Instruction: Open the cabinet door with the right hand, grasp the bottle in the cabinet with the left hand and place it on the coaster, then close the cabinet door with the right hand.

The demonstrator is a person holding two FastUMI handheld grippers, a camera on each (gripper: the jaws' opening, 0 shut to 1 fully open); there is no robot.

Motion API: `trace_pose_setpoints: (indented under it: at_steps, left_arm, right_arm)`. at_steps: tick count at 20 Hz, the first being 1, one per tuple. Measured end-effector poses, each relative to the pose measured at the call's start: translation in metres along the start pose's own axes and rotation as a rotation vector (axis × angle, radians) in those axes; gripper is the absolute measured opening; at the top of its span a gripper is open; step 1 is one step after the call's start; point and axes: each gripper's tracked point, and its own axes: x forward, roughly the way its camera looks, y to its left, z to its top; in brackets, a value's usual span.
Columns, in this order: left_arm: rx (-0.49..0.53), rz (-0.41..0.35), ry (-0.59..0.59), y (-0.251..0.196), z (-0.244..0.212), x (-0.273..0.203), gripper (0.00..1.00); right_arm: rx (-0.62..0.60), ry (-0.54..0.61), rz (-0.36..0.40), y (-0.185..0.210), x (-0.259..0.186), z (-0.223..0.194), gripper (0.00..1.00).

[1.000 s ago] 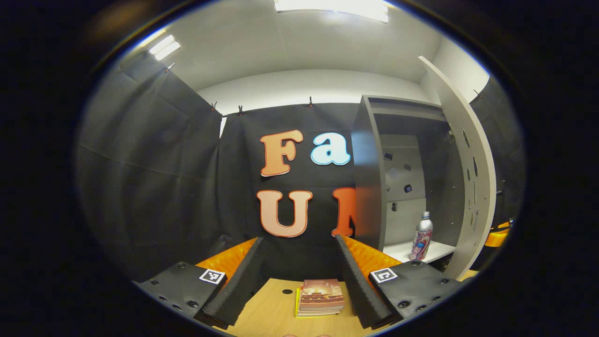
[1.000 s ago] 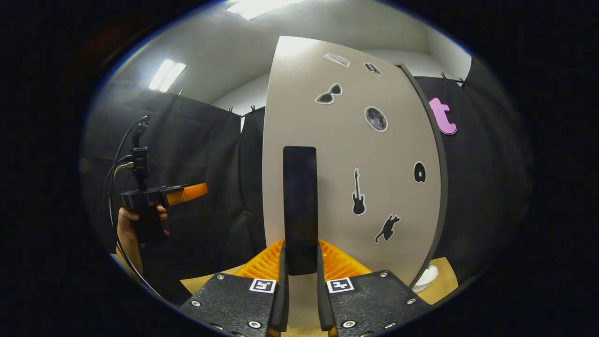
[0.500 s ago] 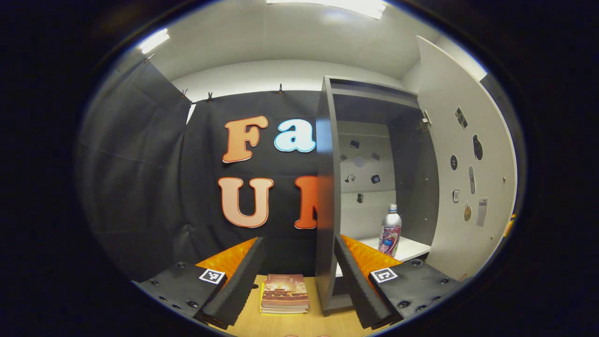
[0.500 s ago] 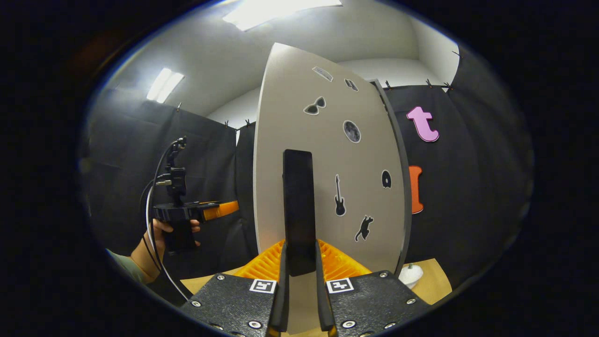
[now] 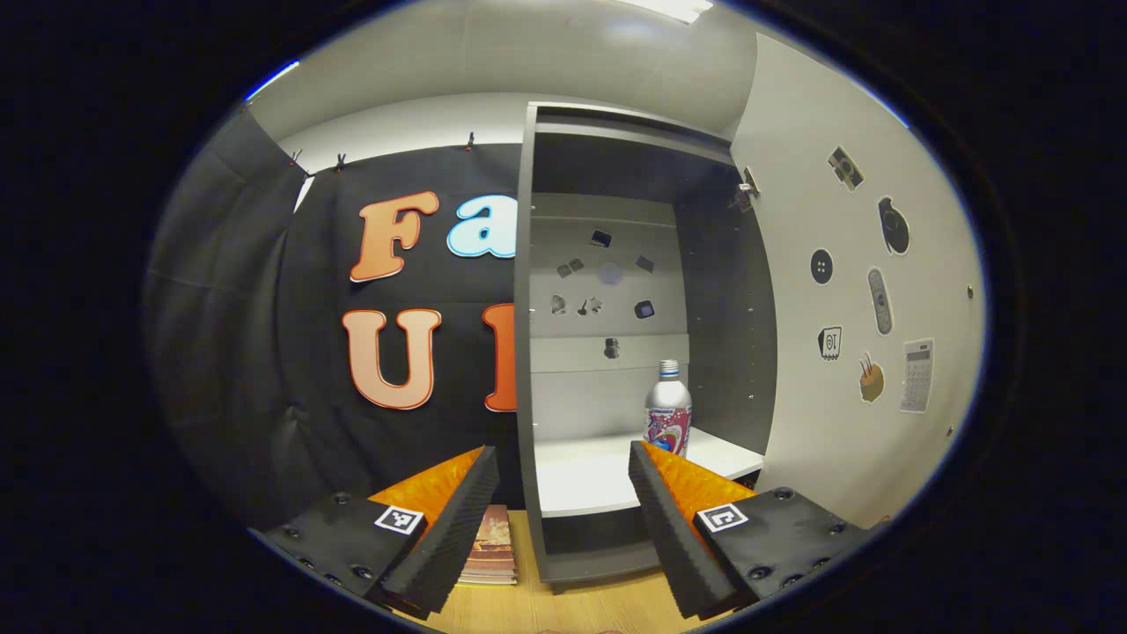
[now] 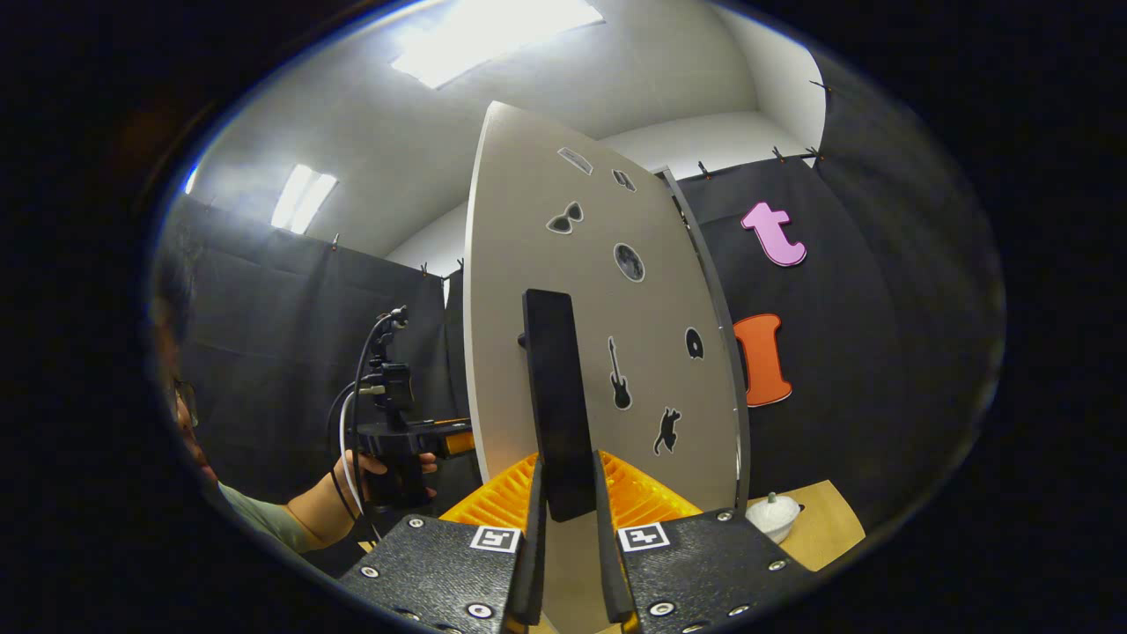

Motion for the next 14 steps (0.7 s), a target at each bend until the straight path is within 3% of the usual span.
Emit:
trace_pose_setpoints:
  at_steps: [14]
  left_arm:
    - [-0.031,-0.174,0.05,-0.102,-0.04,0.101,0.94]
  right_arm:
    - [-0.123,-0.162,-0.06,-0.008,-0.013,0.019,0.3]
